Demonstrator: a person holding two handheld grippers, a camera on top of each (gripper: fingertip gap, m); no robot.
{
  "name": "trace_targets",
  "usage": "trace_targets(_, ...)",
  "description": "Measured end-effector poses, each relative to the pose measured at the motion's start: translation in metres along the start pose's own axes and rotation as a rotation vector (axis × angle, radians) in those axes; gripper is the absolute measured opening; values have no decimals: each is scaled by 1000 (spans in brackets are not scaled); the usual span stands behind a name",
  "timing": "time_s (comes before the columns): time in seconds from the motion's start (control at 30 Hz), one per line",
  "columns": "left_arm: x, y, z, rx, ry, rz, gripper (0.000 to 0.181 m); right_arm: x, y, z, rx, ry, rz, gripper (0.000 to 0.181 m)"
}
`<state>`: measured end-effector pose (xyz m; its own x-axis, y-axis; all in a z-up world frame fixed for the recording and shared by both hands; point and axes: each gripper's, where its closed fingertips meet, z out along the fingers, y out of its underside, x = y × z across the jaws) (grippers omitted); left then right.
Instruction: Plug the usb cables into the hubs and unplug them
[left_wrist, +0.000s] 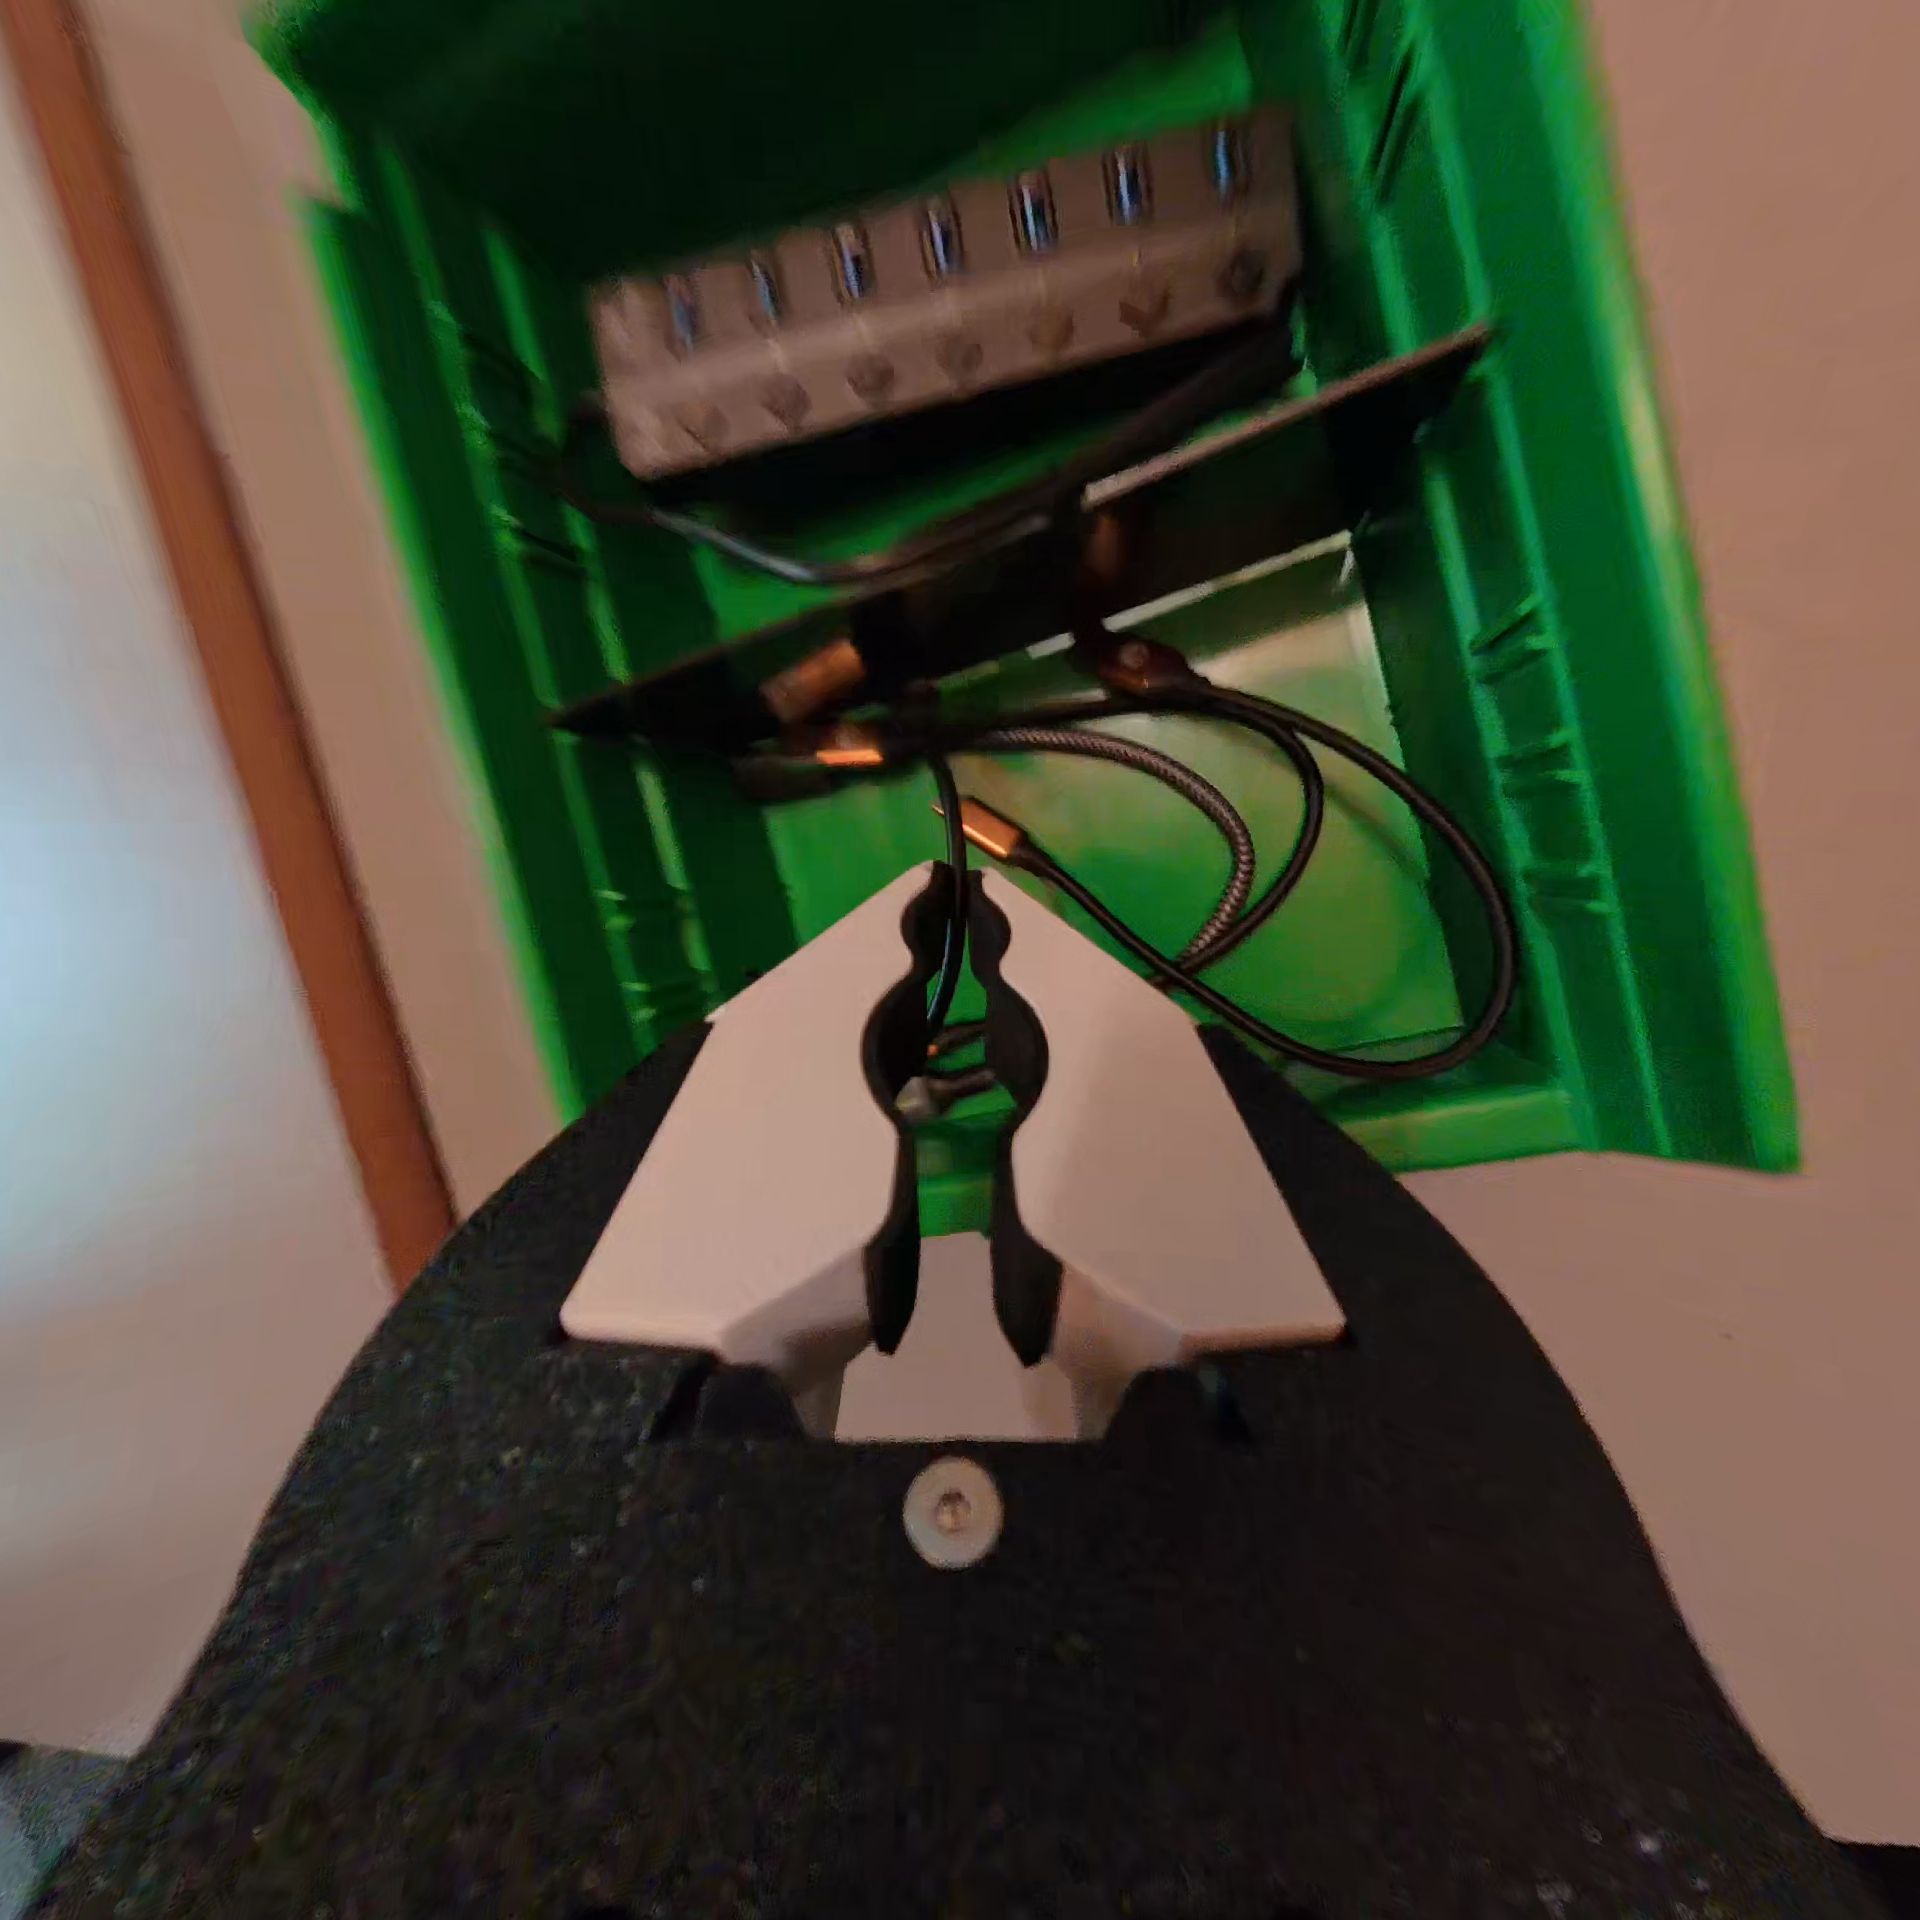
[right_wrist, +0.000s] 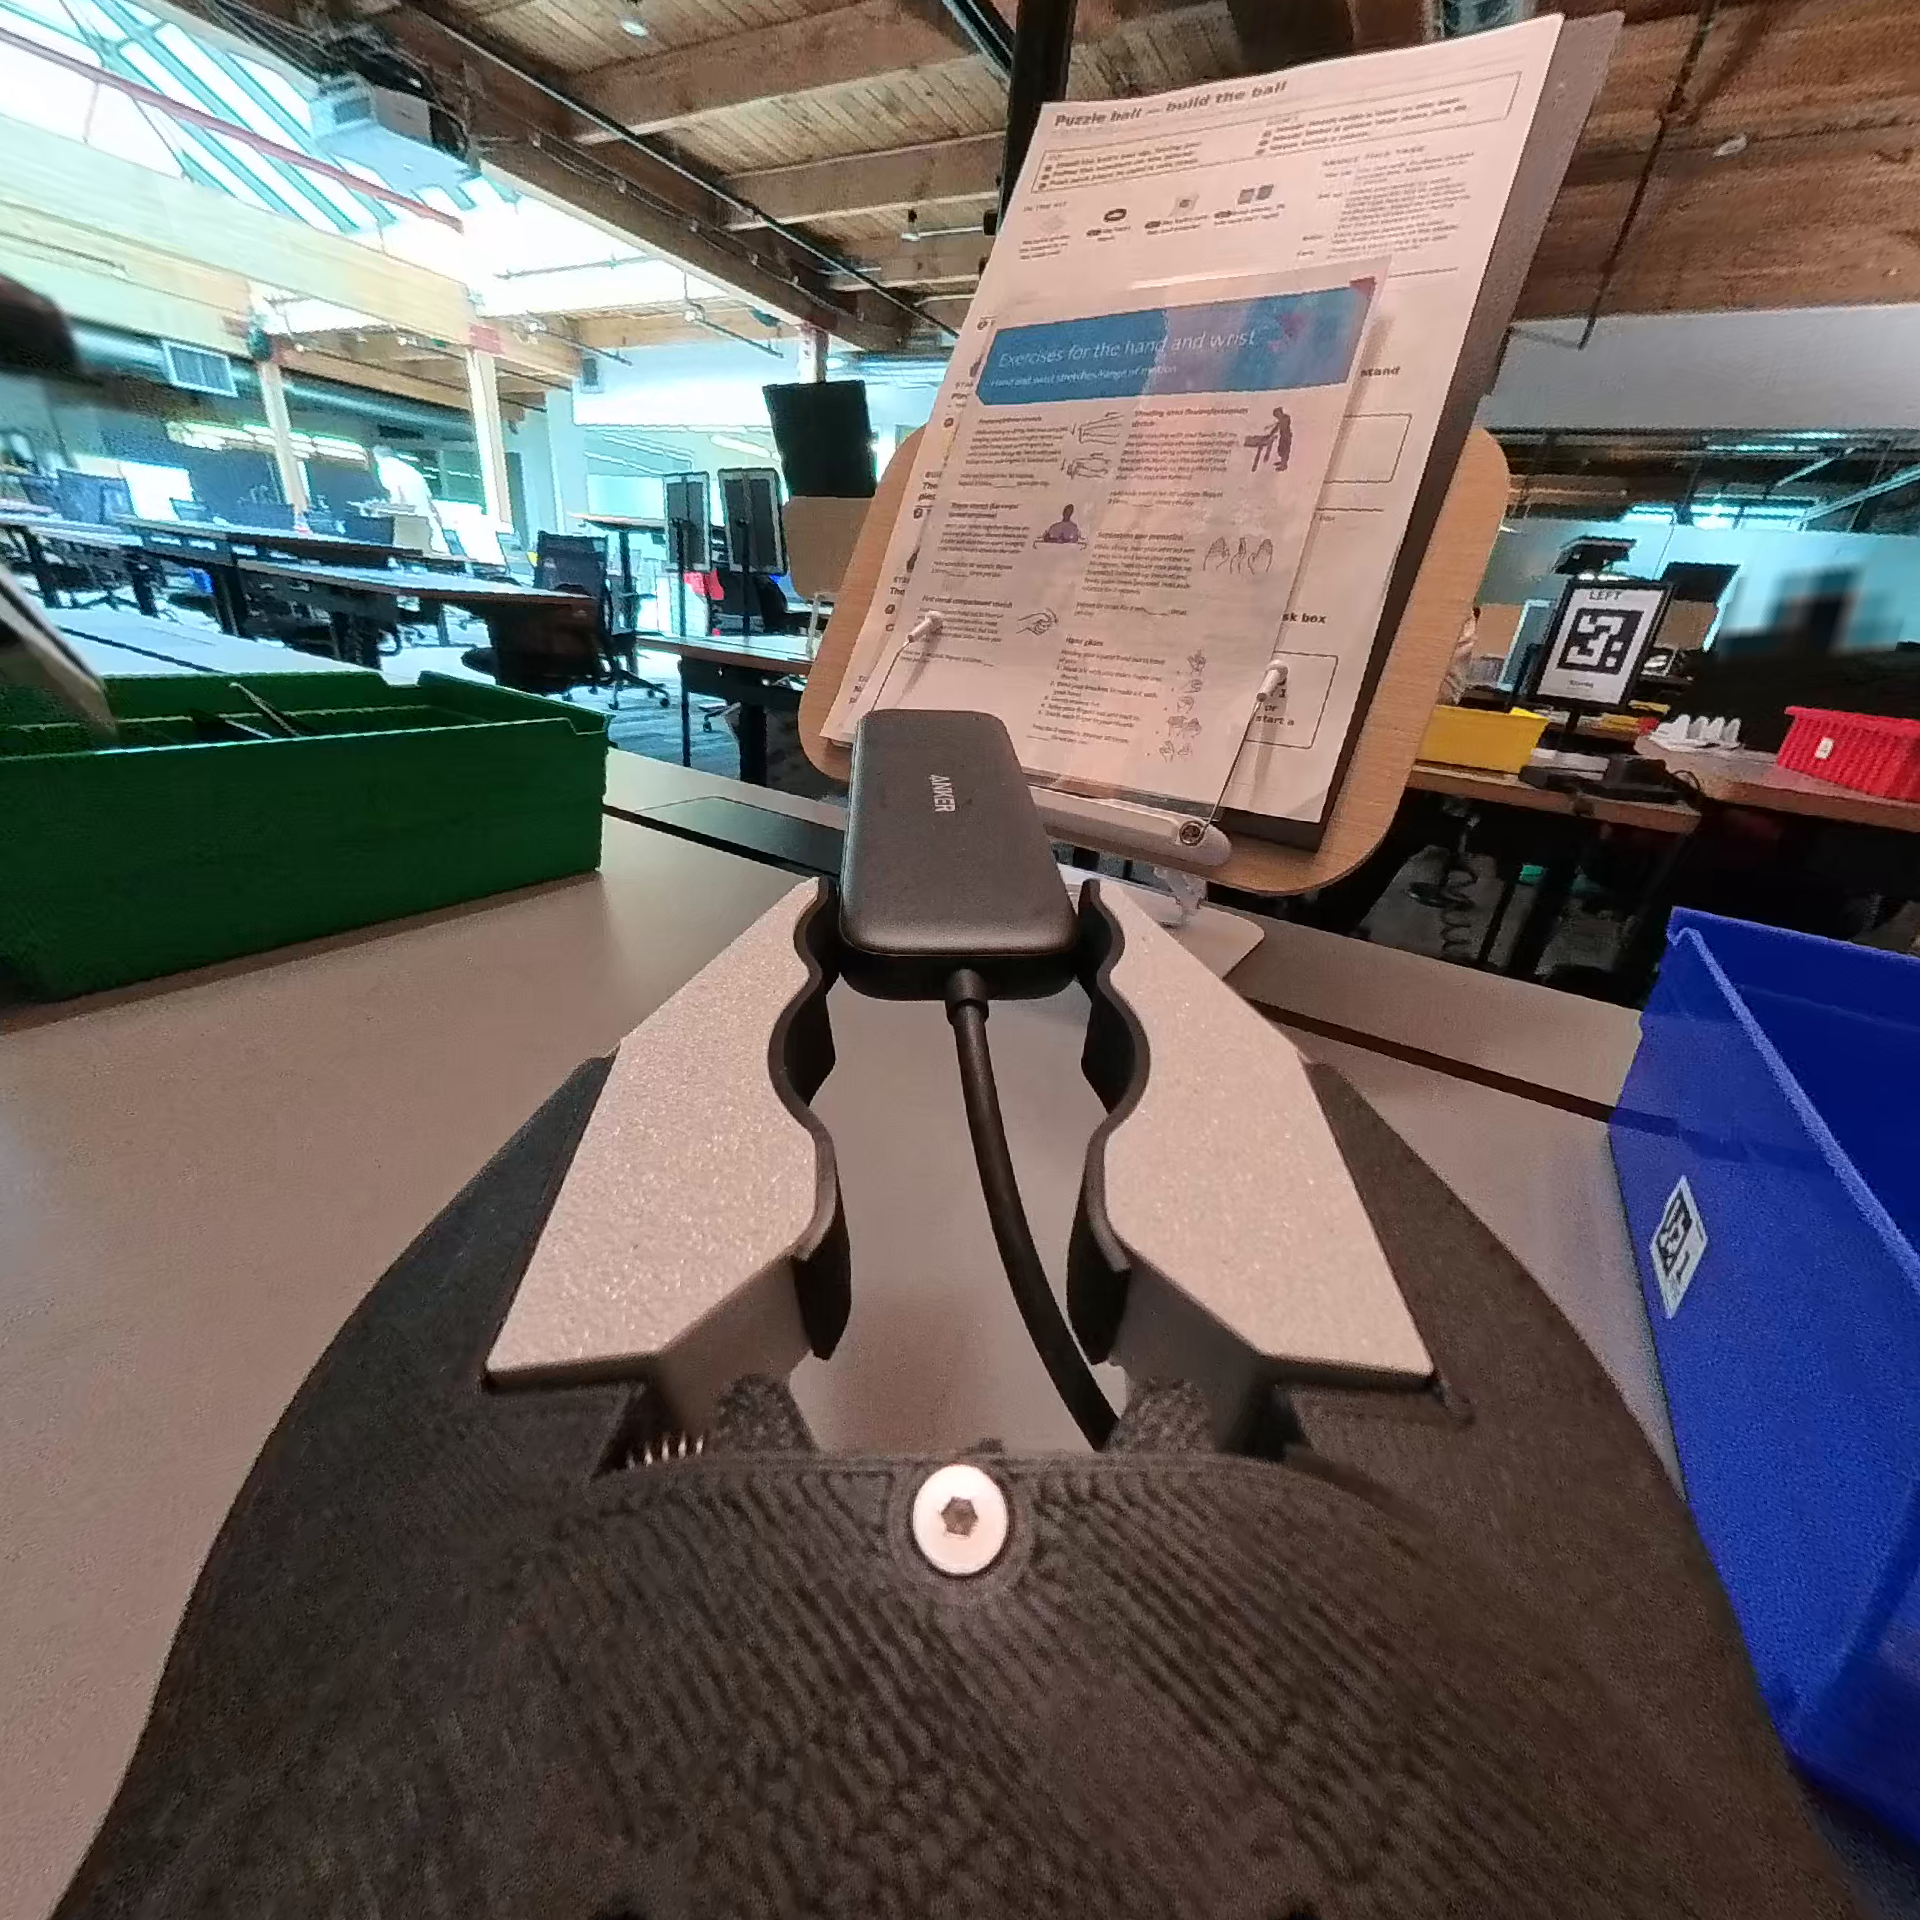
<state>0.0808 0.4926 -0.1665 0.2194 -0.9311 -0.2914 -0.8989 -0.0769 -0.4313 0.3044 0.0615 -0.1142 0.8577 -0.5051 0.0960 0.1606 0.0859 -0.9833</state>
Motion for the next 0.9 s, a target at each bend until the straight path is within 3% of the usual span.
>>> trace_targets(0.03,-5,-9,-16,66,-18,18,0,0,0,0,1,0,5,45)
trace_targets(0.17,-2,-52,-93,388,-33,136,0,1,-2,-1,9,-4,8,45)
trace_targets(0.3,67,-87,-161,709,123,339,0,4,-3,-2,16,6,13,45)
trace_targets(0.37,117,-92,-175,811,236,440,0,7,-4,-3,22,11,21,45)
trace_targets(0.47,207,-82,-165,923,431,642,1,12,-7,-5,36,20,31,45)
trace_targets(0.6,304,-40,-110,910,609,835,1,21,-6,-9,42,31,53,45)
trace_targets(0.73,348,-5,-74,839,721,940,1,26,-5,-11,47,24,73,45)
trace_targets(0.9,362,7,-64,715,868,804,3,22,-7,-10,53,-2,76,45)
